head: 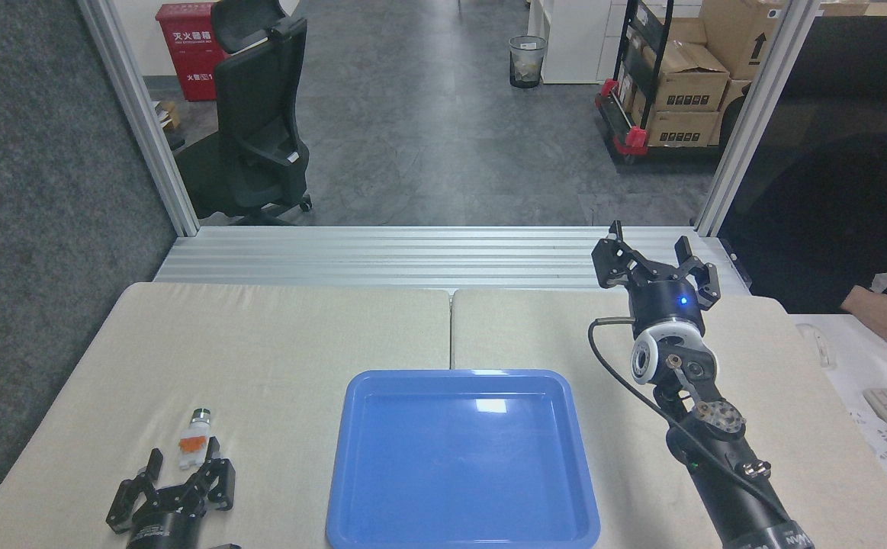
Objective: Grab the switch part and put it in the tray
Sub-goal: 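Close the left gripper on the orange-topped switch part and lift it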
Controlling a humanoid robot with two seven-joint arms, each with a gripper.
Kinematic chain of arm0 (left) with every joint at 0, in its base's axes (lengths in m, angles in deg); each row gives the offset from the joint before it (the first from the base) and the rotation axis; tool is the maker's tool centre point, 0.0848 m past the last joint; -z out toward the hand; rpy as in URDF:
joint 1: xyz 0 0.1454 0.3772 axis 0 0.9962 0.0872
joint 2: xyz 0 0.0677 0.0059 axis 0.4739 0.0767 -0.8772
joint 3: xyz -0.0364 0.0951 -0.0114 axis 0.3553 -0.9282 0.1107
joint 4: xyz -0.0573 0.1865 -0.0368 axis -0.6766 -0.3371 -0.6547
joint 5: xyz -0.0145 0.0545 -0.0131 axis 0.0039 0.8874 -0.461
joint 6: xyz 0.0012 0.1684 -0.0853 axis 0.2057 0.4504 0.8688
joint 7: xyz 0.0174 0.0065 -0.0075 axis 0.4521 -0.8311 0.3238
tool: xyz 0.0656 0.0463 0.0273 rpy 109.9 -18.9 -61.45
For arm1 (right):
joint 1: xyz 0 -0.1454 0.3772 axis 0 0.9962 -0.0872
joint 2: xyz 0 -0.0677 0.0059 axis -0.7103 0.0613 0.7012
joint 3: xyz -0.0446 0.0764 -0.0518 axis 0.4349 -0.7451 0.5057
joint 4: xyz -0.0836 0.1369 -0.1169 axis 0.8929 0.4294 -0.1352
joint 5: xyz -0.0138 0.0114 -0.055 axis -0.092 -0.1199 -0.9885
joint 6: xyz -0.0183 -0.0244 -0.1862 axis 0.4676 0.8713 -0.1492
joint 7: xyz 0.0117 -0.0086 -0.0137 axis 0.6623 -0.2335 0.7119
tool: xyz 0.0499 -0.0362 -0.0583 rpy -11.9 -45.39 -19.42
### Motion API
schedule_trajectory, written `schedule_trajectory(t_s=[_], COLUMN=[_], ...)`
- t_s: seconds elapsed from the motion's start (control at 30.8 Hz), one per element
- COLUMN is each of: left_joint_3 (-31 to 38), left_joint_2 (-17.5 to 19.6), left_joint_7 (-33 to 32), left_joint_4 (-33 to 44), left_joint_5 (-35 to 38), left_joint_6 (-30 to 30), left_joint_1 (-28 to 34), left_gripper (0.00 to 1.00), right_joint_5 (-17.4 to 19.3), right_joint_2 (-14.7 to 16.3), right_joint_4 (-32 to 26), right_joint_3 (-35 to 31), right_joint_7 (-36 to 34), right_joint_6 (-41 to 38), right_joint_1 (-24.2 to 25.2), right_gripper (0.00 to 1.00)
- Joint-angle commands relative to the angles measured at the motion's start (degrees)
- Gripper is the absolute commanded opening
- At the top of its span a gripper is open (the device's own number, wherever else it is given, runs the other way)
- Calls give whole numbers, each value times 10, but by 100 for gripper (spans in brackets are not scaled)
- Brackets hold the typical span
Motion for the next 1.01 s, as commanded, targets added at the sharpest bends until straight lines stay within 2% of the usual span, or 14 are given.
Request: schedule_trajectory(t_s=[0.0,0.07,0.1,0.16,0.2,0.23,0.33,0.36,0.39,0.62,0.85,0.98], left_joint_3=[-13,-18,-19,-20,-20,-20,-20,-20,-20,-18,-16,-16], left_joint_2=[1,2,2,2,2,2,3,5,6,8,8,5], left_joint_7=[-1,-1,-1,-1,-1,-1,-1,-2,-2,-9,-82,-86], left_joint_4=[-7,-10,-13,-23,-27,-29,-32,-31,-31,2,60,89], left_joint_5=[1,1,1,1,1,1,2,3,7,9,7,8], left_joint_6=[-1,-5,-7,-6,-6,-6,-2,-5,-4,3,0,-2], left_joint_1=[7,4,2,-13,-19,-22,-25,-21,-22,-21,-21,-26], left_gripper=[85,85,81,62,45,33,16,5,1,1,0,0], right_joint_5=[0,0,0,0,0,0,0,0,0,0,0,1], right_joint_2=[0,0,0,0,0,0,0,0,0,0,0,0], right_joint_4=[0,0,0,0,0,0,0,0,0,0,0,0], right_joint_3=[0,0,0,0,0,0,0,0,0,0,0,-1], right_joint_7=[0,0,0,0,0,0,0,0,0,0,-1,-1], right_joint_6=[0,0,0,0,0,0,0,0,0,0,0,0], right_joint_1=[1,0,0,1,1,1,1,1,1,1,1,1], right_gripper=[100,100,100,100,100,100,100,100,100,100,100,100])
